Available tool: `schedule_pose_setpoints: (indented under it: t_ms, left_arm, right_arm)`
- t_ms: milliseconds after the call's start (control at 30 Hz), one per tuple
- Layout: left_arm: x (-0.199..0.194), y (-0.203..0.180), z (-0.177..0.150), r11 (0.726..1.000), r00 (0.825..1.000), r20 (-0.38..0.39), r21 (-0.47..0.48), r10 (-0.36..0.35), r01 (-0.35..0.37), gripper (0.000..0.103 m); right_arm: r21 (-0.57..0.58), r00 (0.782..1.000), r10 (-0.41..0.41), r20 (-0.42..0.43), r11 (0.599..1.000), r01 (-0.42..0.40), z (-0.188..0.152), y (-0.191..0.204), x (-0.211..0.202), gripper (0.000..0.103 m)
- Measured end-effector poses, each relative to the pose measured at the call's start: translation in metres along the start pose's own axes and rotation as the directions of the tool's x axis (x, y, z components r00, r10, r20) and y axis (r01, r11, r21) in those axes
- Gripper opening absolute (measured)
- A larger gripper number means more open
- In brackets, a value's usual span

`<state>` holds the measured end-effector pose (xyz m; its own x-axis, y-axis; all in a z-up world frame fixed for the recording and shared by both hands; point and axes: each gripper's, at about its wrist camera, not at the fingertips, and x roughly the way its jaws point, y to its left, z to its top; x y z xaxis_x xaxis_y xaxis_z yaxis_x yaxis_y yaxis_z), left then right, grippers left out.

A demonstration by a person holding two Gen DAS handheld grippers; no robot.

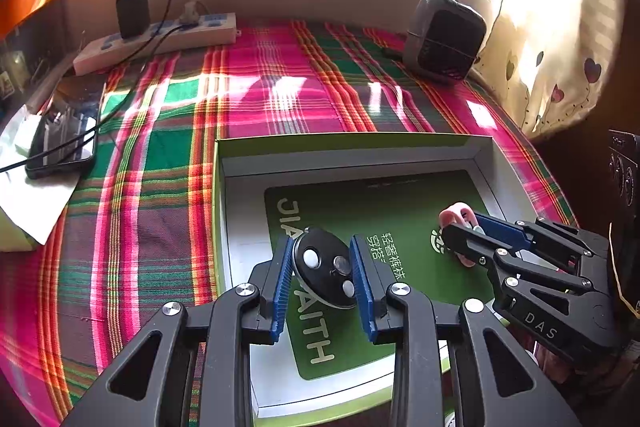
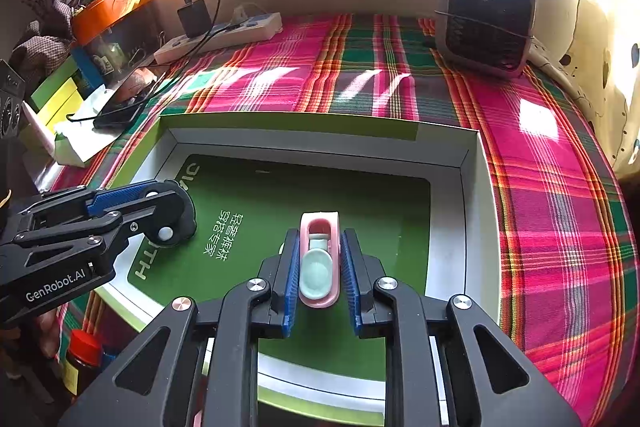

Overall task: Organize rigid objects
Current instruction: 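Open the left tool on the tray floor while the right tool releases the pink clip, then withdraw both open tools from the tray back to the remaining objects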

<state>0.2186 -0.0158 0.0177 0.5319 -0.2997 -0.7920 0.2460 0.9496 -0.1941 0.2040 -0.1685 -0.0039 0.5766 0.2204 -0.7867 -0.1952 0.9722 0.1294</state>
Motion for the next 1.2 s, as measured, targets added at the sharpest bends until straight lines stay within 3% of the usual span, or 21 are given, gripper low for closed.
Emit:
schedule_pose_setpoints:
  t_ms: [267,667,1200]
  left_arm:
    - [-0.01,0.003,-0.002,1.0,1.0,0.023,-0.021,0.002,-0.001,0.037]
    - [-0.045,-0.003,-0.016,1.0,0.998,0.069,-0.019,0.0,0.002,0.038]
    - [-0.097,0.007,-0.066,0.997,0.991,0.13,-0.077,0.03,-0.02,0.043]
  right_arm:
    - [0.012,1.0,0.013,0.019,1.0,-0.013,-0.002,0.001,-0.007,0.046]
    - [0.025,0.998,0.007,0.068,1.0,-0.008,-0.01,0.004,-0.034,0.047]
    - [0.069,0.99,-0.002,0.139,0.998,-0.007,-0.044,-0.002,-0.084,0.047]
